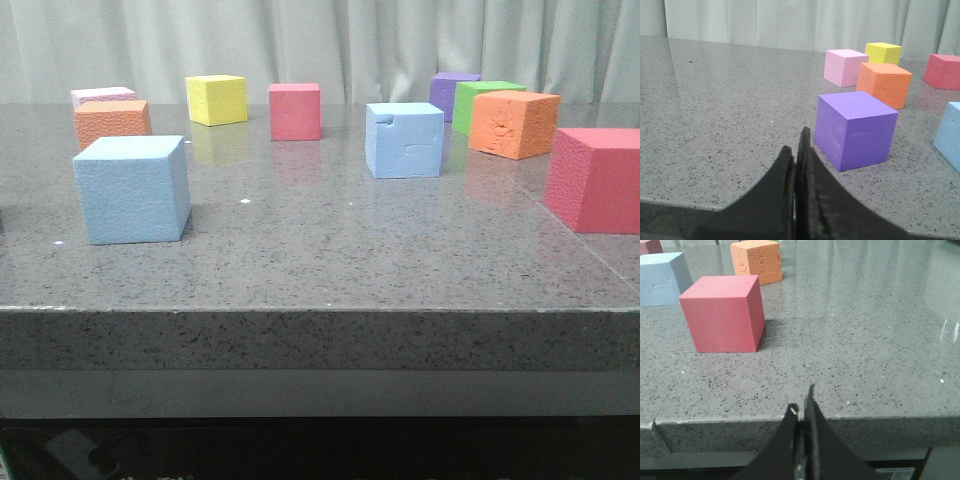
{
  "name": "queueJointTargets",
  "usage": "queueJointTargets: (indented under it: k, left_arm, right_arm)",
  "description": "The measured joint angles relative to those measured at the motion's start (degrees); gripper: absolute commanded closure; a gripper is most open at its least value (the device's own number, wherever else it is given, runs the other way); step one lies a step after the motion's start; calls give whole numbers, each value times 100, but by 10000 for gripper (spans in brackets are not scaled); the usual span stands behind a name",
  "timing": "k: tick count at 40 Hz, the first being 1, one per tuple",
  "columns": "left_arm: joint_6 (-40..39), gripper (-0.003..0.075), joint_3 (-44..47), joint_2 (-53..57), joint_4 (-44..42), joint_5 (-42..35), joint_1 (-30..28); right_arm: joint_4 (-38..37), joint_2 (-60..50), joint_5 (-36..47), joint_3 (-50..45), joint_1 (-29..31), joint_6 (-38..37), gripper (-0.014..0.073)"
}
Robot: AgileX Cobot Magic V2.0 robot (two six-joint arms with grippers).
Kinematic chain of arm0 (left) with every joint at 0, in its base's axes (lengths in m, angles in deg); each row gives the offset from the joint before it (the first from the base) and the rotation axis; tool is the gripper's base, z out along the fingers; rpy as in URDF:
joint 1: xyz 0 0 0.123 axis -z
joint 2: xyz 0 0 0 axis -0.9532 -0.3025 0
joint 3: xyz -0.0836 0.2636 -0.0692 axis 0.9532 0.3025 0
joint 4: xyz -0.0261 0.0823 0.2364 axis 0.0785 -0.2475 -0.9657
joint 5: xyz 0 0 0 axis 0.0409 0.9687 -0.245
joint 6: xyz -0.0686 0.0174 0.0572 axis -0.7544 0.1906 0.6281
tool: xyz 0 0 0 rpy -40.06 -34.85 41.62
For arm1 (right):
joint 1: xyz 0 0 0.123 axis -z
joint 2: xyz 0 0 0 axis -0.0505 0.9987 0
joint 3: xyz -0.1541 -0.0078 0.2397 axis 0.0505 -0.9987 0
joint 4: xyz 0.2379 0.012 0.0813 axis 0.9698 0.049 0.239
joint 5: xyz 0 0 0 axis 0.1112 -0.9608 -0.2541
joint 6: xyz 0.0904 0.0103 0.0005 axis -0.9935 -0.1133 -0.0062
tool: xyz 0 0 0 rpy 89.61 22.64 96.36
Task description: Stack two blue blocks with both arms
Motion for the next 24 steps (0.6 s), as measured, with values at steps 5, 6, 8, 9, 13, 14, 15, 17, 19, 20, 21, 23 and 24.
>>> queueJointTargets:
  k: [5,6,8,9,13,14,15,17,19,20,21,23,24]
  left_arm:
    - [0,738,0,0,0,0,0]
    - [0,738,0,0,0,-8,0]
    - [0,738,0,0,0,-53,0]
    - [0,738,0,0,0,-84,0]
    - [0,738,0,0,0,-279,0]
    - [0,738,0,0,0,-313,0]
    - [0,738,0,0,0,-343,0]
    - [0,738,0,0,0,-371,0]
    - [0,738,0,0,0,-396,0]
    - [0,738,0,0,0,-410,0]
    - [0,738,0,0,0,-410,0]
    - [0,738,0,0,0,-434,0]
    - [0,738,0,0,0,-434,0]
  right_arm:
    - [0,0,0,0,0,0,663]
    - [0,0,0,0,0,0,663]
    - [0,0,0,0,0,0,663]
    - [0,0,0,0,0,0,663]
    - [0,0,0,0,0,0,663]
    - [0,0,0,0,0,0,663]
    - [0,0,0,0,0,0,663]
    - [0,0,12,0,0,0,663]
    - [0,0,49,0,0,0,663]
    - [0,0,87,0,0,0,663]
    - [0,0,151,0,0,0,663]
    - [0,0,284,0,0,0,663]
    - [0,0,372,0,0,0,663]
